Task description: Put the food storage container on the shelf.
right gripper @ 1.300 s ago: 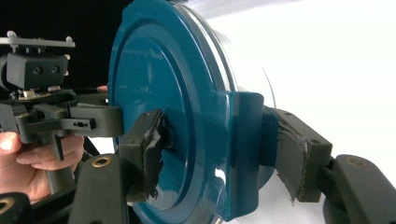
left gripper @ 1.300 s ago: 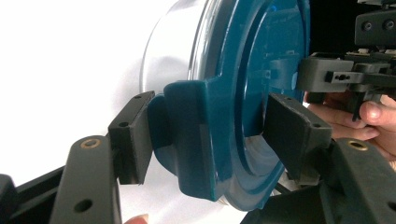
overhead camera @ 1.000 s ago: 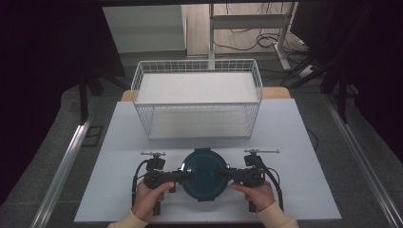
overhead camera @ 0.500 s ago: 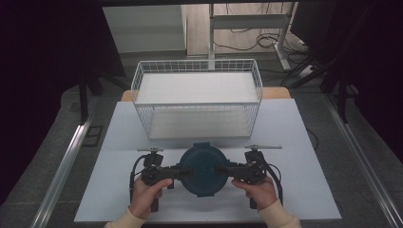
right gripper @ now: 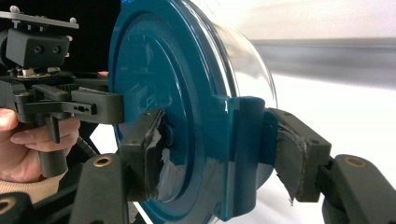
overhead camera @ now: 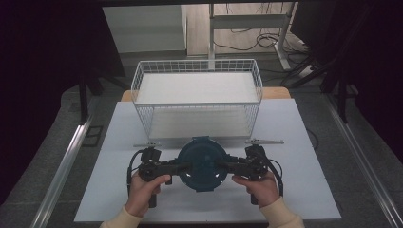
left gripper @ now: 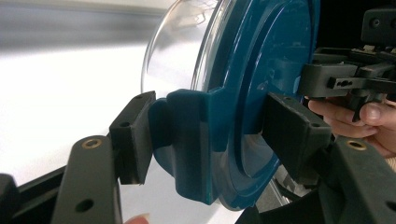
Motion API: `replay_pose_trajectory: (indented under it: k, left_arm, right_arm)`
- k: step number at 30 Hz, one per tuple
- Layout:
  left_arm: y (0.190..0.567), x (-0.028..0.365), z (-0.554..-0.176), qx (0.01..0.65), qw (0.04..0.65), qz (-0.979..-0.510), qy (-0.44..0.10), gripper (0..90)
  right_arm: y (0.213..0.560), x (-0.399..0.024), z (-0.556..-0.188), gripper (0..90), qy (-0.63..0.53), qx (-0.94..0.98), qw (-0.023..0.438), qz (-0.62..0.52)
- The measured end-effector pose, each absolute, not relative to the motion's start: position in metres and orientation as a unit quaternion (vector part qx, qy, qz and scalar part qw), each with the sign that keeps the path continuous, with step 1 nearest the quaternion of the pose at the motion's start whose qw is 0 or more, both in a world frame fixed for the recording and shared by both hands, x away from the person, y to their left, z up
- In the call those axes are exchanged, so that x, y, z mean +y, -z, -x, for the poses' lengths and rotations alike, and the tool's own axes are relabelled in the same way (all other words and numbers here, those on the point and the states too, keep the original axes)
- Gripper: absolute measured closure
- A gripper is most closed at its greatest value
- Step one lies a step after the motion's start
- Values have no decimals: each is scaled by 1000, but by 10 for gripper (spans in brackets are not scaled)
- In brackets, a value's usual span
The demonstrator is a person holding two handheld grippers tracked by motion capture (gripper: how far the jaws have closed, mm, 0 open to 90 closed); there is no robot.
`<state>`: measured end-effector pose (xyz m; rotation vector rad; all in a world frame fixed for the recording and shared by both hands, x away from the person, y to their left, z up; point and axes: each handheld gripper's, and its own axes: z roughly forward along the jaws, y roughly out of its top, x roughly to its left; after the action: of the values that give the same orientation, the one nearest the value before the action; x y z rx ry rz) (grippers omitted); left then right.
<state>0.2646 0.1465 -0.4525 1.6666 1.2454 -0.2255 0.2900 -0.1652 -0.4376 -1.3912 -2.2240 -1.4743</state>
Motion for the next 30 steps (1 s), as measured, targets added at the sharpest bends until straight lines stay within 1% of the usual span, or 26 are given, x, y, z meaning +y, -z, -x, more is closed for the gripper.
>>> replay_pose_trajectory:
  k: [14, 30]
  left_arm:
    - [431, 147, -280, 509, 507, -692, 79, 356]
    - [381, 154, -300, 492, 523, -693, 54, 357]
  right_arm:
    - [416, -163, -303, 387, 494, -742, 54, 450]
    - [369, -158, -322, 388, 514, -740, 32, 433]
